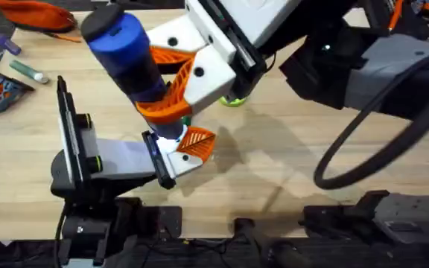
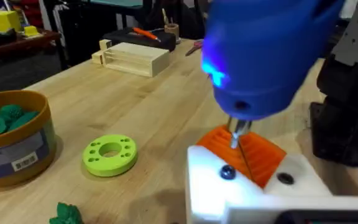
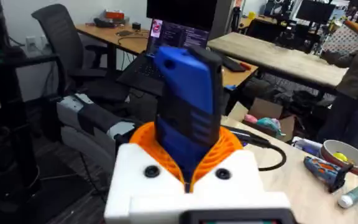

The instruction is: Pick up the gripper from the table and insert it into the empty holder that is missing its gripper. Then pick up a screw, insert it into the mounting hole, and use the screwdriver to tighten it. Finally, clean up the table by picking up the vegetable and placing it into the bucket.

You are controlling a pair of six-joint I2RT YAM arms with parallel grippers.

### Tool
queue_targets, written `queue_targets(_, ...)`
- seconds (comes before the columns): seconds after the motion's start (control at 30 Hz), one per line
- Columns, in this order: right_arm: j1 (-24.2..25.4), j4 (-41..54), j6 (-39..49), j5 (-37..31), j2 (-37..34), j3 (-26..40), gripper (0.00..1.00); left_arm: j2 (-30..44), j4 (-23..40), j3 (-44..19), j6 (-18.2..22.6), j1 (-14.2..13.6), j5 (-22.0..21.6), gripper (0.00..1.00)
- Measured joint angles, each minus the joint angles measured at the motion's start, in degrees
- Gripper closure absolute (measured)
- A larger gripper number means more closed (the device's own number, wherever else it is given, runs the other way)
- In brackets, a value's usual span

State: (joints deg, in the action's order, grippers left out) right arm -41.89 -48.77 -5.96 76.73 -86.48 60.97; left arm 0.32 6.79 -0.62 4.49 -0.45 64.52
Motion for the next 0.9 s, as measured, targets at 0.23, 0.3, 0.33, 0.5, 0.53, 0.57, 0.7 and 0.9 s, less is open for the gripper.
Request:
queue_targets(0.23,-0.29,0.00,0.00,0.00,-0.12,0.00,0.977,0.00,0.00,0.00,-0.02,0.00,0.00,0.996)
queue_targets(0.3,-0.69,-0.02,0.00,0.00,-0.46,0.02,0.977,0.00,0.00,0.00,0.00,0.00,0.00,0.996)
queue_targets(0.33,-0.88,-0.02,0.00,0.00,-0.73,0.02,0.977,0.00,0.00,0.00,0.00,0.00,0.00,0.996)
queue_targets(0.5,-1.09,0.11,0.00,0.00,-1.88,0.02,0.977,-0.02,0.00,0.00,0.00,0.00,-0.01,0.996)
queue_targets(0.53,-1.05,0.20,0.00,-0.02,-1.88,0.02,0.977,0.00,-0.01,0.00,-0.02,0.00,-0.01,0.996)
queue_targets(0.57,-1.03,0.17,0.00,0.00,-1.89,0.02,0.977,0.00,-0.02,0.00,-0.01,0.00,0.01,0.996)
queue_targets(0.7,-0.55,0.15,0.00,0.00,-1.88,0.04,0.977,0.00,0.00,0.00,-0.02,0.00,0.01,0.996)
queue_targets(0.9,0.19,0.15,0.00,0.00,-1.88,0.04,0.977,0.00,0.00,0.00,-0.02,0.00,0.01,0.996)
